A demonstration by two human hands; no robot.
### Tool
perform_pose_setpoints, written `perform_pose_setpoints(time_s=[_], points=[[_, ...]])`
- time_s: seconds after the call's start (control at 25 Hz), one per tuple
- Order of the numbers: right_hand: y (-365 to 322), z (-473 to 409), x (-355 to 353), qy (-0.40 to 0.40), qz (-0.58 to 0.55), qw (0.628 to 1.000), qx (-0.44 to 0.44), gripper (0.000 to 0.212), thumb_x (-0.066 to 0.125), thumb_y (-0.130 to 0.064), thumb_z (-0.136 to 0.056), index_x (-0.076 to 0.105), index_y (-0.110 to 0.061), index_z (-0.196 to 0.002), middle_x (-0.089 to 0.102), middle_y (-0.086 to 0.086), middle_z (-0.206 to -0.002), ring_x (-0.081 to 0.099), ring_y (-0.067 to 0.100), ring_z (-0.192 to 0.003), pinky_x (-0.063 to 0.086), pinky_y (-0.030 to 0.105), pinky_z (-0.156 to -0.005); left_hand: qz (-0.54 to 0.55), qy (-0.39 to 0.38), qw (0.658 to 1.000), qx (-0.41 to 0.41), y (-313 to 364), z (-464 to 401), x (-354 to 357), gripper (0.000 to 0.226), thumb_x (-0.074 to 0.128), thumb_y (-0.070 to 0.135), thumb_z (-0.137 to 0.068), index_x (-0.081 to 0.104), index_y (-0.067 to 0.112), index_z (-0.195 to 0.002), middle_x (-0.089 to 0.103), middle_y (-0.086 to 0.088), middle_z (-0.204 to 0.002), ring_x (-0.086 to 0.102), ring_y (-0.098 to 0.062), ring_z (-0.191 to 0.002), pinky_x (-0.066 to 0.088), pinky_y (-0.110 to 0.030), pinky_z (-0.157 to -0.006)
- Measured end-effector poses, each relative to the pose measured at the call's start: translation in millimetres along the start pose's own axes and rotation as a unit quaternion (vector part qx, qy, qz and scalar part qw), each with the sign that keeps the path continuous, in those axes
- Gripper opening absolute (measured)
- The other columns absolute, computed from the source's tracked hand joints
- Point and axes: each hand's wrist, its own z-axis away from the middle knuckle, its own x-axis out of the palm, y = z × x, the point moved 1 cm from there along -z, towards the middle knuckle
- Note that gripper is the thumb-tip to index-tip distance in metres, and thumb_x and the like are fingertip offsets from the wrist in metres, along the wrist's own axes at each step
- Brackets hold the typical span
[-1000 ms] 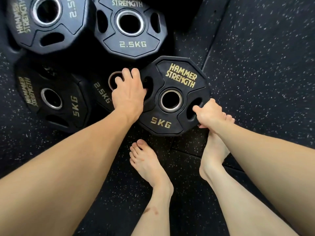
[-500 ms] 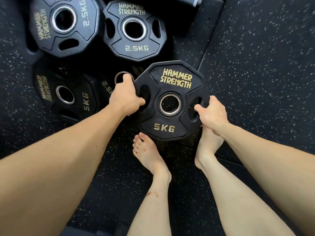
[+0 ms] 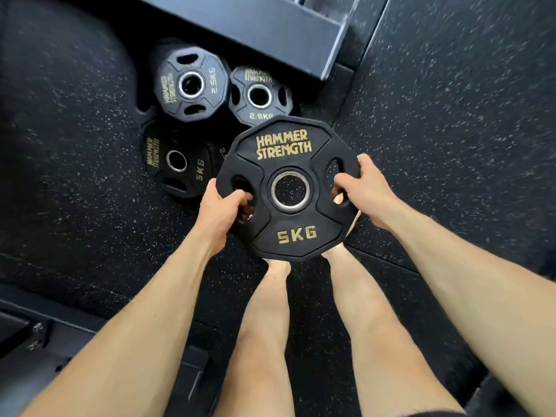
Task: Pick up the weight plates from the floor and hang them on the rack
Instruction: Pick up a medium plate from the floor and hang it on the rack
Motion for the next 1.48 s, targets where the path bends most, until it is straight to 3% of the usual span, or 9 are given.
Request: perform_pose_setpoints(time_s=[0.08, 0.28, 0.44, 0.56, 0.68, 0.92, 1.2, 1.48], points=[[-26.4, 51.3, -13.5, -0.001, -0.023, 1.0, -0.018, 0.017, 0.058, -0.023, -0.08, 0.049, -0.019, -0.094, 0.067, 0.002, -0.071, 0.063, 0.018, -0.066, 0.052, 0.036, -0.071, 0.051, 0.03, 0.998, 0.011, 23.2, 54.1, -13.3, 0.028, 0.054, -0.005, -0.073, 0.055, 0.018, -0.089, 0.062, -0.008, -0.08, 0.053, -0.019, -0.059, 0.045, -0.026, -0.055], [-99.4, 200.1, -52.2, -0.003, -0.093, 0.993, -0.075, 0.01, 0.06, -0.011, -0.083, 0.055, -0.02, -0.084, 0.062, -0.003, -0.072, 0.053, 0.008, -0.053, 0.045, 0.022, -0.054, 0.132, 0.049, 0.987, 0.08, 87.5, 207.0, -62.7, 0.023, 0.05, -0.01, -0.074, 0.051, 0.013, -0.077, 0.049, -0.007, -0.065, 0.044, -0.014, -0.047, 0.039, -0.019, -0.045], [-145.7, 308.9, -77.5, -0.063, -0.206, 0.97, -0.112, 0.011, 0.069, -0.023, -0.087, 0.06, -0.017, -0.089, 0.063, 0.003, -0.073, 0.054, 0.014, -0.057, 0.048, 0.033, -0.06, 0.281, -0.034, 0.953, 0.107, 113.2, 313.2, -106.3, 0.014, 0.054, 0.019, -0.088, 0.05, 0.016, -0.075, 0.047, -0.001, -0.061, 0.043, -0.015, -0.046, 0.037, -0.02, -0.043], [-173.2, 371.3, -86.1, -0.077, -0.226, 0.957, -0.165, 0.033, 0.06, -0.045, -0.094, 0.048, -0.016, -0.083, 0.049, 0.006, -0.06, 0.045, 0.018, -0.05, 0.046, 0.031, -0.052, 0.291, -0.048, 0.937, 0.185, 120.0, 372.1, -130.9, 0.032, 0.054, 0.039, -0.095, 0.052, 0.007, -0.095, 0.046, -0.001, -0.064, 0.042, -0.015, -0.05, 0.036, -0.023, -0.045], [-197.4, 419.0, -87.2, -0.078, -0.222, 0.952, -0.198, 0.036, 0.059, -0.049, -0.093, 0.049, -0.016, -0.084, 0.047, 0.006, -0.059, 0.043, 0.016, -0.047, 0.044, 0.027, -0.045, 0.273, 0.016, 0.927, 0.257, 124.3, 423.6, -148.3, 0.035, 0.048, 0.043, -0.1, 0.052, 0.008, -0.102, 0.048, 0.0, -0.066, 0.04, -0.013, -0.049, 0.034, -0.023, -0.043], [-240.3, 463.5, -84.5, -0.184, -0.152, 0.938, -0.25, 0.038, 0.06, -0.052, -0.089, 0.052, -0.015, -0.083, 0.055, 0.005, -0.063, 0.042, 0.014, -0.041, 0.036, 0.02, -0.038, 0.35, 0.177, 0.883, 0.259, 108.6, 495.8, -152.0, 0.036, 0.049, 0.044, -0.1, 0.054, 0.009, -0.099, 0.051, 0.002, -0.063, 0.042, -0.009, -0.045, 0.034, -0.02, -0.039], [-254.7, 503.5, -79.9, -0.362, 0.039, 0.875, -0.319, 0.035, 0.057, -0.047, -0.094, 0.053, -0.013, -0.087, 0.048, 0.002, -0.06, 0.04, 0.013, -0.044, 0.033, 0.022, -0.037, 0.485, 0.385, 0.761, 0.193, 51.8, 591.0, -95.1, 0.042, 0.049, 0.051, -0.097, 0.057, 0.01, -0.094, 0.053, 0.003, -0.064, 0.041, -0.009, -0.045, 0.031, -0.02, -0.039], [-196.1, 588.7, -48.0, -0.548, 0.192, 0.742, -0.335, 0.036, 0.061, -0.049, -0.091, 0.054, -0.015, -0.082, 0.051, 0.001, -0.059, 0.042, 0.015, -0.046, 0.034, 0.025, -0.042, 0.592, 0.546, 0.573, 0.154, -38.1, 701.8, -21.0, 0.037, 0.053, 0.052, -0.095, 0.055, 0.019, -0.078, 0.055, 0.003, -0.062, 0.045, -0.013, -0.051, 0.033, -0.029, -0.047]])
